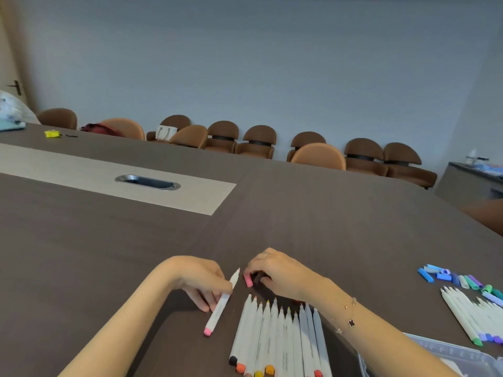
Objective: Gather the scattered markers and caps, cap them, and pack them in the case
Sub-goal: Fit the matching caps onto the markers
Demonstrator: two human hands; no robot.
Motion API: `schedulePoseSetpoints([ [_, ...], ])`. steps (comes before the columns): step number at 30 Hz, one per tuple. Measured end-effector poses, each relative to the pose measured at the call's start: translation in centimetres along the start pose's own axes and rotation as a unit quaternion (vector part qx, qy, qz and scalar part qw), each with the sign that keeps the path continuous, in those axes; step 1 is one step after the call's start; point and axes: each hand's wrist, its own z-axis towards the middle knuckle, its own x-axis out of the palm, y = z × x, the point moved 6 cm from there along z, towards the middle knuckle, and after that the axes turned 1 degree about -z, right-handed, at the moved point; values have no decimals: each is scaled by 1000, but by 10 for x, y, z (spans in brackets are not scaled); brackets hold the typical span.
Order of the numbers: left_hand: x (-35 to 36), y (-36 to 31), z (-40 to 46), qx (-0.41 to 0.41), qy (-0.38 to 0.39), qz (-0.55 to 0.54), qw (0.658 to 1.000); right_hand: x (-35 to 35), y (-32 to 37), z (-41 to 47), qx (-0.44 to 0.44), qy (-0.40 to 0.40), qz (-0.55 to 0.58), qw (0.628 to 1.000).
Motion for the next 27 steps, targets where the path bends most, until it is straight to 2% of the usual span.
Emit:
schedulePoseSetpoints([
  [4,-6,5,1,18,10,-27,999,6,7,4,-53,-10,-59,997],
  [10,-11,6,-7,33,18,-20,999,8,9,2,-85,-25,-97,991],
  [12,-12,7,-11,47,8,-28,998,4,5,-1,-63,-48,-84,993],
  [14,-11,11,-14,64,-10,-66,996,-6,-4,-8,33,-96,30,994],
  [15,-11,13,-16,74,-16,-89,993,-12,-10,-11,98,-128,142,977],
  [17,-8,17,-20,91,-11,-135,987,-18,-20,-20,190,-179,368,892],
  [19,-5,15,-22,108,12,-158,981,-16,-23,-24,225,-179,493,821],
  [23,-5,2,-22,119,16,-138,983,-7,-16,-24,264,-172,621,717],
  [27,-6,-8,-23,133,-4,-123,984,-3,-5,-22,279,-174,671,664],
])
